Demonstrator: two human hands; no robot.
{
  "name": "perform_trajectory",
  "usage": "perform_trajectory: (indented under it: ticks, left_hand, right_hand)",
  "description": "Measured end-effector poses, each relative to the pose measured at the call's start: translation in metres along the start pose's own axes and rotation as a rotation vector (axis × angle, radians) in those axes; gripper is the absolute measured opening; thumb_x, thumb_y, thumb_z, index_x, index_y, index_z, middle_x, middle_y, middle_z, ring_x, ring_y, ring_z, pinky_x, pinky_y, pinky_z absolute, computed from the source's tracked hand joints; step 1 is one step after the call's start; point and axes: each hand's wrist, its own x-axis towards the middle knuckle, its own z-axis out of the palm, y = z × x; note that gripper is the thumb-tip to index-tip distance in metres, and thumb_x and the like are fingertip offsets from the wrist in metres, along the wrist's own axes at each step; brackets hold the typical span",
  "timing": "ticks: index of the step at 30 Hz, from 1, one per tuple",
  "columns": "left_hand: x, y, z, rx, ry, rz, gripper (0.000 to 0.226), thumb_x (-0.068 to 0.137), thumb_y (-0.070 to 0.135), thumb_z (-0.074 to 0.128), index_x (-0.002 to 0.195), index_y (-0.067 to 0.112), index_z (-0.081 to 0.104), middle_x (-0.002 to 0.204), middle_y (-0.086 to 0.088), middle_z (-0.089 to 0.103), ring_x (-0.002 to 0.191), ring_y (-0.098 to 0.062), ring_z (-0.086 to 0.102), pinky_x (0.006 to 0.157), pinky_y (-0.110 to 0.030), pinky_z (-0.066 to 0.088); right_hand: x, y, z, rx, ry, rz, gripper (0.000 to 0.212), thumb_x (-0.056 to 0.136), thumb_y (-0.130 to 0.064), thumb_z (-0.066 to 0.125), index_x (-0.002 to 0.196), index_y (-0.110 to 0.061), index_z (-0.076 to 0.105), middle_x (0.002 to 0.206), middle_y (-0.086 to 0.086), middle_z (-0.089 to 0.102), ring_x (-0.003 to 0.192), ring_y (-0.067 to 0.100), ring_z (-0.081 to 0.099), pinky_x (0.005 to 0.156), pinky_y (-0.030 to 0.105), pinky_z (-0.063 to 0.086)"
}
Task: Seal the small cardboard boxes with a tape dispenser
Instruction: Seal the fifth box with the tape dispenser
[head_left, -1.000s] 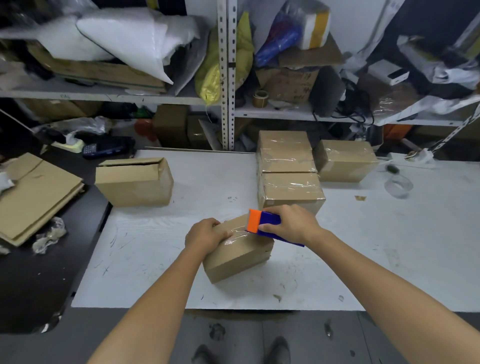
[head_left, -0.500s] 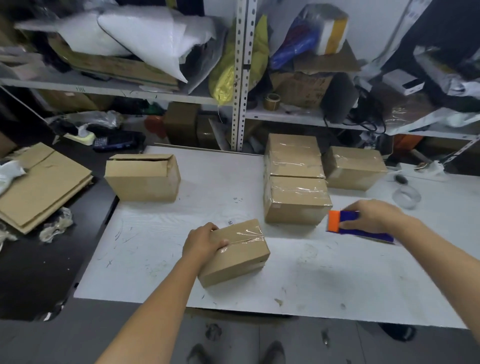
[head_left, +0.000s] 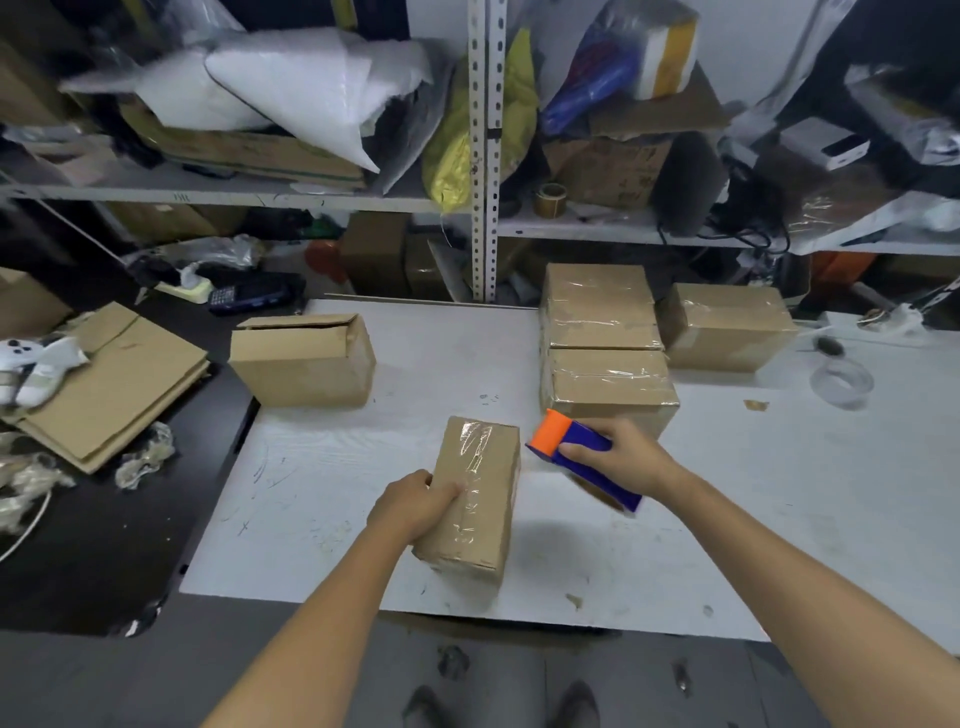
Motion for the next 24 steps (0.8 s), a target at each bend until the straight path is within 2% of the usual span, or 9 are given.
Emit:
perform_trajectory:
  ticks: [2,5,7,11,15,17,20,22,24]
  left_hand:
    - [0.0,0.002,0.002,-0.191,-0.064,-0.041,0.042,0.086,0.053,0.06,0.118,0.027,0.054,0.111,0.002,0.064,0.093,-0.018,0.064,0.074,-0.036,0.058]
    - [0.007,0.009,0.005,-0.333,-0.07,-0.025,0.046,0.079,0.058,0.062,0.115,0.03,0.057,0.111,0.003,0.067,0.097,-0.02,0.067,0.083,-0.041,0.058]
    - [0.013,0.015,0.008,-0.334,-0.049,0.015,0.046,0.078,0.062,0.06,0.112,0.032,0.059,0.108,0.003,0.068,0.098,-0.021,0.067,0.084,-0.042,0.058]
    - [0.021,0.02,0.014,-0.317,0.016,0.07,0.03,0.093,0.05,0.055,0.114,0.03,0.061,0.111,-0.001,0.067,0.102,-0.027,0.064,0.089,-0.047,0.056]
    - [0.023,0.019,0.02,-0.386,0.046,0.07,0.025,0.092,0.049,0.054,0.112,0.034,0.059,0.113,-0.001,0.068,0.105,-0.027,0.063,0.094,-0.047,0.053]
    - [0.023,0.021,0.022,-0.389,0.052,0.064,0.027,0.091,0.05,0.052,0.112,0.033,0.058,0.111,-0.001,0.067,0.103,-0.027,0.063,0.093,-0.047,0.053]
    - [0.025,0.024,0.025,-0.329,0.056,0.046,0.036,0.094,0.049,0.049,0.122,0.026,0.056,0.114,-0.003,0.066,0.103,-0.028,0.061,0.092,-0.045,0.053]
    - [0.026,0.025,0.027,-0.331,0.057,0.007,0.054,0.095,0.05,0.05,0.141,0.024,0.043,0.128,-0.007,0.062,0.112,-0.031,0.058,0.095,-0.042,0.05]
    - [0.024,0.028,0.026,-0.309,0.083,-0.031,0.078,0.095,0.047,0.055,0.157,0.023,0.014,0.139,-0.012,0.054,0.123,-0.035,0.053,0.098,-0.041,0.046]
  right_hand:
    - [0.004,-0.008,0.013,0.012,0.017,-0.018,0.013,0.087,-0.057,0.064,0.094,-0.047,0.062,0.09,-0.016,0.071,0.082,0.008,0.066,0.074,0.034,0.056]
    - [0.009,-0.015,0.028,0.041,0.012,-0.029,0.011,0.087,-0.057,0.065,0.095,-0.049,0.061,0.092,-0.015,0.071,0.083,0.008,0.065,0.075,0.031,0.055]
    - [0.013,-0.018,0.035,0.05,0.003,-0.033,0.017,0.087,-0.055,0.065,0.101,-0.045,0.064,0.094,-0.015,0.071,0.085,0.007,0.065,0.074,0.029,0.054]
    - [0.018,-0.024,0.048,0.05,-0.006,-0.036,0.033,0.086,-0.055,0.066,0.114,-0.037,0.067,0.097,-0.014,0.071,0.087,0.006,0.064,0.07,0.024,0.048]
    - [0.02,-0.028,0.049,0.031,0.026,-0.035,0.038,0.086,-0.056,0.066,0.119,-0.037,0.066,0.1,-0.014,0.071,0.09,0.007,0.064,0.077,0.029,0.052]
    - [0.018,-0.03,0.044,0.014,0.043,-0.038,0.038,0.086,-0.056,0.066,0.119,-0.038,0.065,0.102,-0.014,0.07,0.092,0.008,0.064,0.08,0.032,0.054]
    - [0.015,-0.03,0.033,0.043,0.056,-0.053,0.041,0.086,-0.058,0.065,0.12,-0.037,0.063,0.102,-0.014,0.07,0.091,0.009,0.065,0.078,0.031,0.056]
    - [0.012,-0.032,0.021,0.117,0.053,-0.068,0.041,0.085,-0.06,0.065,0.119,-0.037,0.062,0.101,-0.015,0.07,0.091,0.011,0.067,0.076,0.032,0.058]
    - [0.01,-0.037,0.008,0.13,0.051,-0.087,0.036,0.085,-0.059,0.066,0.114,-0.039,0.061,0.099,-0.015,0.07,0.09,0.012,0.067,0.076,0.033,0.059]
